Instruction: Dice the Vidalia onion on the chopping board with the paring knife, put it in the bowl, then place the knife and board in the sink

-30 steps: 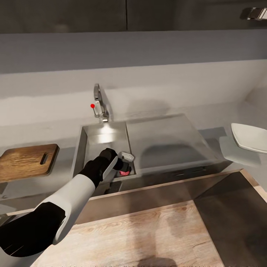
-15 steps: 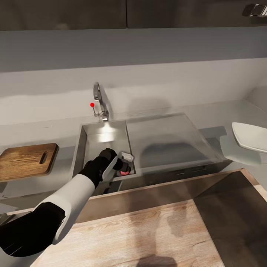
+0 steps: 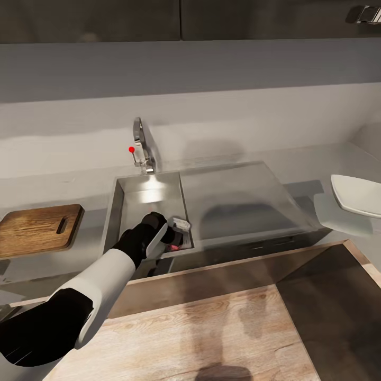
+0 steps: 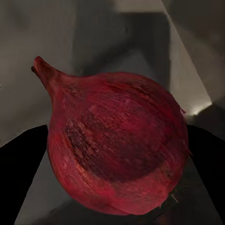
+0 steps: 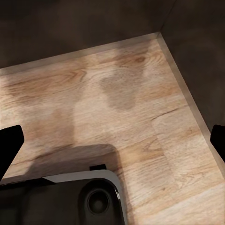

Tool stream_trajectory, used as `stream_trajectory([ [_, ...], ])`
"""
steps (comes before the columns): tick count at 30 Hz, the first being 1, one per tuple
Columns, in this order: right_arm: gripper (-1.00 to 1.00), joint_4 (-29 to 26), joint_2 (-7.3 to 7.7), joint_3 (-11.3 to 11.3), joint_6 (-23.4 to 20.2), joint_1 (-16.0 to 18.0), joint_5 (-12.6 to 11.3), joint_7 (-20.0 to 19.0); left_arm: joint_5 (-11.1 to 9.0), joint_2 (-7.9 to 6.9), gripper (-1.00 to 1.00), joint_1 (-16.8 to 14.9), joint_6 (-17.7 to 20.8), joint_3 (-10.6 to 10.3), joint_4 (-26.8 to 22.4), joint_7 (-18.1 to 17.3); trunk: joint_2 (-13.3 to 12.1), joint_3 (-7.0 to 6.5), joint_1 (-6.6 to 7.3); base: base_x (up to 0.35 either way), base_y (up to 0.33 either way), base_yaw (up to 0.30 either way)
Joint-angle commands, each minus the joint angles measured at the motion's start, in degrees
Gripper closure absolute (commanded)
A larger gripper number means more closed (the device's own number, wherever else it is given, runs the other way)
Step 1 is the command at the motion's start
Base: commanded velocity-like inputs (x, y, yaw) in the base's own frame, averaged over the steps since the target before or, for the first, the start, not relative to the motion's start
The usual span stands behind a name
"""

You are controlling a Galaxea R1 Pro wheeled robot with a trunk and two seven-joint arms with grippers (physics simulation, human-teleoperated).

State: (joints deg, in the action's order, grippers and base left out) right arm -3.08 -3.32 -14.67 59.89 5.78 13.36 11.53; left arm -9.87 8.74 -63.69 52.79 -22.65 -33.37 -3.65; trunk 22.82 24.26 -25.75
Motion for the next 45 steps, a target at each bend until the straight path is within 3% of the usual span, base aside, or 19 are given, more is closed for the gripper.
stream_trajectory([
  [1,-1.0,0.01,-0.02,-0.27,0.11,0.03,0.62,0.43,-0.3,-0.04,1.0,-0.05,0.21,-0.2,-0.03,0.05,0.09,0.09,-0.03,0.0,0.0,0.0],
  [16,-1.0,0.01,-0.02,-0.27,0.11,0.03,0.62,0.43,-0.25,-0.04,1.0,-0.03,0.28,-0.2,-0.76,0.1,0.09,-0.27,-0.03,0.0,0.0,0.0],
  [23,-1.0,0.02,-0.02,-0.27,0.11,0.03,0.62,0.43,-0.09,-0.25,1.0,-0.05,1.05,-0.02,-7.67,0.28,0.09,-0.89,-0.03,0.0,0.0,0.0],
  [31,-1.0,0.01,-0.02,-0.27,0.11,0.03,0.62,0.43,0.01,-3.36,1.0,-0.05,5.08,0.72,-19.62,0.37,0.09,-1.61,-0.03,-0.017,0.001,0.0],
  [37,-1.0,0.04,0.01,-0.27,0.11,0.03,0.62,0.43,0.08,-5.1,1.0,-0.05,5.35,5.76,-25.25,0.38,0.09,-2.15,-0.03,-0.228,0.125,0.0],
  [45,-1.0,0.09,-0.01,-0.27,0.11,0.03,0.62,0.43,0.03,-8.11,1.0,-0.07,5.45,6.98,-31.79,0.38,0.09,-2.86,-0.03,-0.281,0.148,0.056],
])
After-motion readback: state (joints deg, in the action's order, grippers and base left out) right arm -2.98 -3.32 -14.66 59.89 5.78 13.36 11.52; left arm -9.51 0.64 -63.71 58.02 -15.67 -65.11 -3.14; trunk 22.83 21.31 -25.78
